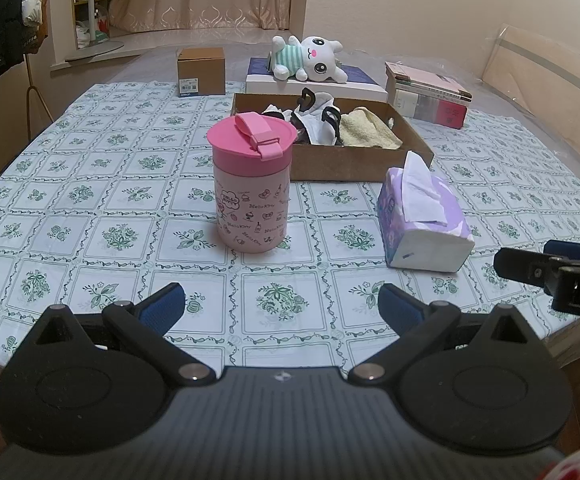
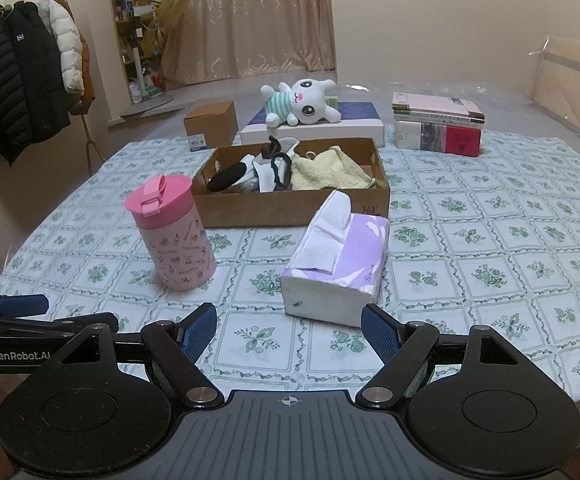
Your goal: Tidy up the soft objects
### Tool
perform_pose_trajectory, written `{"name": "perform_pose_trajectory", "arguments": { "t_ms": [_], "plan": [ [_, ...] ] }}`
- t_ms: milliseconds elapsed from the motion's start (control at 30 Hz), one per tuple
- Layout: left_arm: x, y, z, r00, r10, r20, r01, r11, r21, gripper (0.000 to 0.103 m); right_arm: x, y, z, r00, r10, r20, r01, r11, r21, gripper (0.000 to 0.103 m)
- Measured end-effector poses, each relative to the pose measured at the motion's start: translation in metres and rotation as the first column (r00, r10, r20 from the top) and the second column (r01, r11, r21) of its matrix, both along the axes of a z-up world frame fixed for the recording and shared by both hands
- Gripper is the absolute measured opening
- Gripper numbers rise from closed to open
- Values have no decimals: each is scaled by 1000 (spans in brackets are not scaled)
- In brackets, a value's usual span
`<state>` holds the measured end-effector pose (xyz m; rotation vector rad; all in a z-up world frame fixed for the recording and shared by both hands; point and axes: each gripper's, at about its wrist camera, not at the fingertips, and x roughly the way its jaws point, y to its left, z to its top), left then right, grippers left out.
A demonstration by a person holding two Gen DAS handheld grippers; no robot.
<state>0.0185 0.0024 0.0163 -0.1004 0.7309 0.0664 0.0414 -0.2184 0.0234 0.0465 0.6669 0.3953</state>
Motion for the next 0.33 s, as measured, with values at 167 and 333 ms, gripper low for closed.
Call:
{"name": "perform_pose_trajectory", "arguments": {
  "t_ms": [167,333],
  "plan": [
    [0,-1,-2,1000,-4,0,4,1000,-4,102,0,0,0,1000,0,0,0,1000,0,79],
    [-2,0,-4,1000,-10,14,11,1000,-26,102,-2,1,-2,1000,2,-1,-2,1000,2,79]
  ]
}}
